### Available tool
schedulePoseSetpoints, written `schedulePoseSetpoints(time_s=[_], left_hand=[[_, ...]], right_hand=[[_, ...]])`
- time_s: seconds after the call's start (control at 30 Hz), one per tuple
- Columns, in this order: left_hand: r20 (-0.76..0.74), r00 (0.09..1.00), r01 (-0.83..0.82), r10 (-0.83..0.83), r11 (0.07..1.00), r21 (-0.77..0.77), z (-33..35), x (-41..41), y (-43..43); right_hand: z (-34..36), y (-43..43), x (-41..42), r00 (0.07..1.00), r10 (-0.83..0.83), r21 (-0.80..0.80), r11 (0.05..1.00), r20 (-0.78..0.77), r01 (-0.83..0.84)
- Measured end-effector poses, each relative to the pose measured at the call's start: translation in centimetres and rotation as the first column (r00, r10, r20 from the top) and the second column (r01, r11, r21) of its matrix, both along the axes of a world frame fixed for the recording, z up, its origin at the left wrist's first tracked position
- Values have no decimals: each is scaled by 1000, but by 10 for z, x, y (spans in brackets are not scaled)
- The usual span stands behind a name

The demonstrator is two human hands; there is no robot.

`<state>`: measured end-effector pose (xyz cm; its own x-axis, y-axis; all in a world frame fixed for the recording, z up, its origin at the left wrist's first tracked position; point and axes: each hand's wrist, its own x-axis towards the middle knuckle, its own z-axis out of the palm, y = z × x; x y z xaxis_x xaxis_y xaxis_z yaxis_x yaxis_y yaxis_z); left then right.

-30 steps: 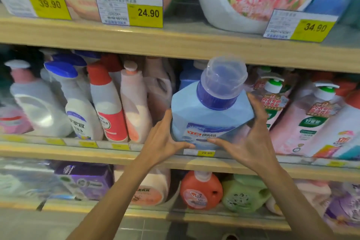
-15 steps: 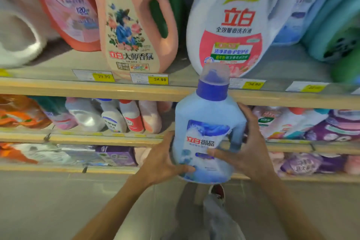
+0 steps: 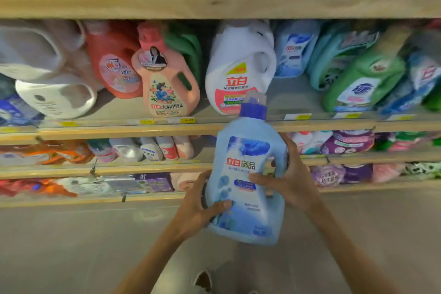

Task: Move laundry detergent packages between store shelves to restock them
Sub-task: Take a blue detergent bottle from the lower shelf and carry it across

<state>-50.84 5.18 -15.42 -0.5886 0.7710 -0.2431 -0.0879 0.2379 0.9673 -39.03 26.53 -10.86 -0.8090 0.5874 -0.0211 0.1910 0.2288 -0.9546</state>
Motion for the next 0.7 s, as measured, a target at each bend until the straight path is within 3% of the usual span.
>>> schedulePoseSetpoints(time_s=[0.7], left_hand=[[68, 994, -83, 82, 996, 12, 24, 140, 51]], right_hand=[[30, 49, 133, 1000, -18, -45, 999, 20, 19]])
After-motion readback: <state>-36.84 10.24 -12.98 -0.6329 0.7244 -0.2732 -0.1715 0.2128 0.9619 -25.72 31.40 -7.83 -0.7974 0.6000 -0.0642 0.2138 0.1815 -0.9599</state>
